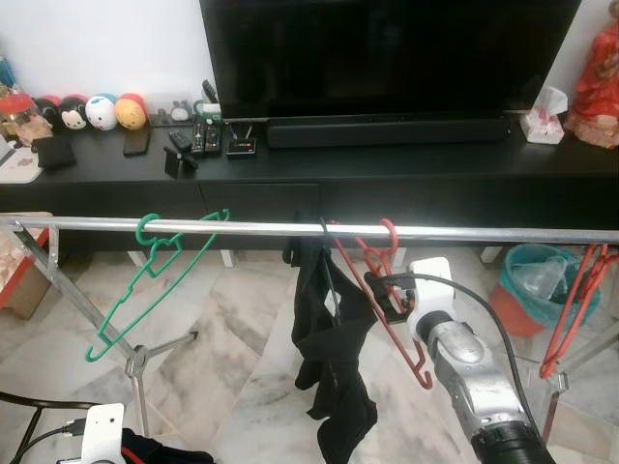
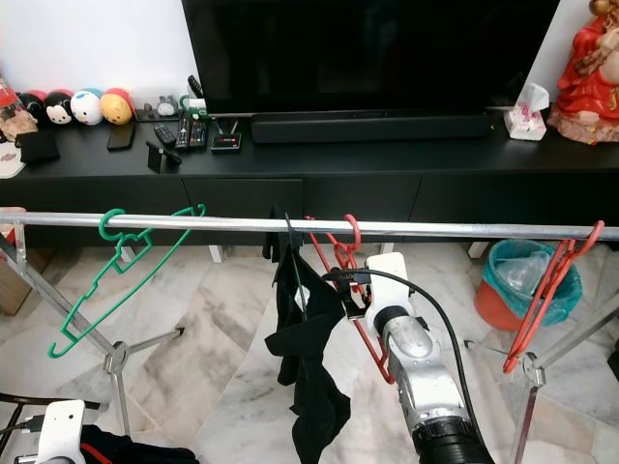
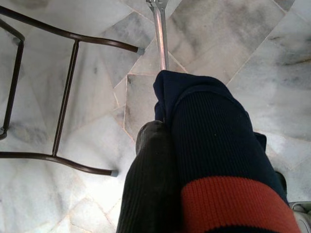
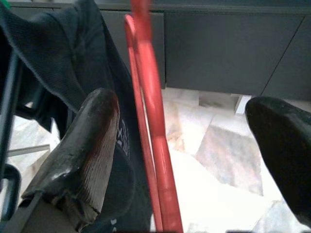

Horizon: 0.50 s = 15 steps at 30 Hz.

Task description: Hang hanger

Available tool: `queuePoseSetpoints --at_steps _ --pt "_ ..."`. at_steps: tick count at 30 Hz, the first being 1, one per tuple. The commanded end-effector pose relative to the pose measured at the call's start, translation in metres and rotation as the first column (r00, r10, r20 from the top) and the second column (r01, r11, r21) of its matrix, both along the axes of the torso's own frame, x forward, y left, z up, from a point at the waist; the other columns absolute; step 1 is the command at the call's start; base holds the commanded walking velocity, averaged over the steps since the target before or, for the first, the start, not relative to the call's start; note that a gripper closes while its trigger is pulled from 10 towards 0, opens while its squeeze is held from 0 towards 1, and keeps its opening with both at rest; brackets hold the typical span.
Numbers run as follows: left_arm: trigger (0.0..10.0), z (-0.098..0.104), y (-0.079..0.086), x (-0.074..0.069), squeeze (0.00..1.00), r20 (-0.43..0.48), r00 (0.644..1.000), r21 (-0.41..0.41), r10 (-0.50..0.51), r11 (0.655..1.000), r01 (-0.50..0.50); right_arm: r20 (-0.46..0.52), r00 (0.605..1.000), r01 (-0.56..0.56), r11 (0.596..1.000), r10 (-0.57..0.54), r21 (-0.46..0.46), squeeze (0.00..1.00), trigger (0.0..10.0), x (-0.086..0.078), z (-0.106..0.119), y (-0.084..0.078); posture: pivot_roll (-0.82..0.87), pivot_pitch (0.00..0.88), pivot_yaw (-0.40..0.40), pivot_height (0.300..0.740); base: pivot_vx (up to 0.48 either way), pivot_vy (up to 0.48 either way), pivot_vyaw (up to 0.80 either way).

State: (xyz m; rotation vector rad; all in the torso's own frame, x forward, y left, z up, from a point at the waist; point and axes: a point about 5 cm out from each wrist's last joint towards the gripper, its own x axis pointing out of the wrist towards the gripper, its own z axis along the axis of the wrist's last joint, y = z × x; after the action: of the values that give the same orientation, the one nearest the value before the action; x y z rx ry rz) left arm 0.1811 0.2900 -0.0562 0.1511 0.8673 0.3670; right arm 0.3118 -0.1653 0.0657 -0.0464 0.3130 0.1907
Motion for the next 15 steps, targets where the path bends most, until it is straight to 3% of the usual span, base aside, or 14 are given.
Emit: queuePoseSetpoints --at_steps 1,2,3,15 --pt "10.0 0.0007 -0.0005 0.0011 0.00 0.008 1.000 0.013 -0.012 1.000 0.012 0.007 1.000 -0.006 0.999 0.006 0.035 0.00 2.2 0.0030 0.0002 -0.0014 -0.03 0.020 0.058 0.740 0.000 0.000 0.00" --pt "10.0 0.0007 -0.0005 0.0011 0.00 0.008 1.000 0.013 -0.012 1.000 0.012 0.007 1.000 -0.006 0.999 0.006 0.035 0.00 2.2 0.0030 0.0002 -0.0014 -0.03 0.020 0.058 0.740 0.000 0.000 0.00" --pt "10.0 0.0008 -0.0006 0.0014 0.00 0.009 1.000 0.013 -0.012 1.000 0.012 -0.001 1.000 -0.001 0.998 0.001 0.056 0.00 0.0 0.0050 -0.0029 -0.0035 -0.02 0.019 0.057 0.740 0.000 0.000 0.00" --pt "10.0 0.0013 0.0002 0.0017 0.00 0.010 1.000 0.016 -0.010 1.000 0.010 -0.003 1.000 0.005 0.994 -0.005 0.107 0.00 0.0 0.0095 -0.0085 -0.0046 -0.02 0.019 0.059 0.740 0.000 0.000 0.00"
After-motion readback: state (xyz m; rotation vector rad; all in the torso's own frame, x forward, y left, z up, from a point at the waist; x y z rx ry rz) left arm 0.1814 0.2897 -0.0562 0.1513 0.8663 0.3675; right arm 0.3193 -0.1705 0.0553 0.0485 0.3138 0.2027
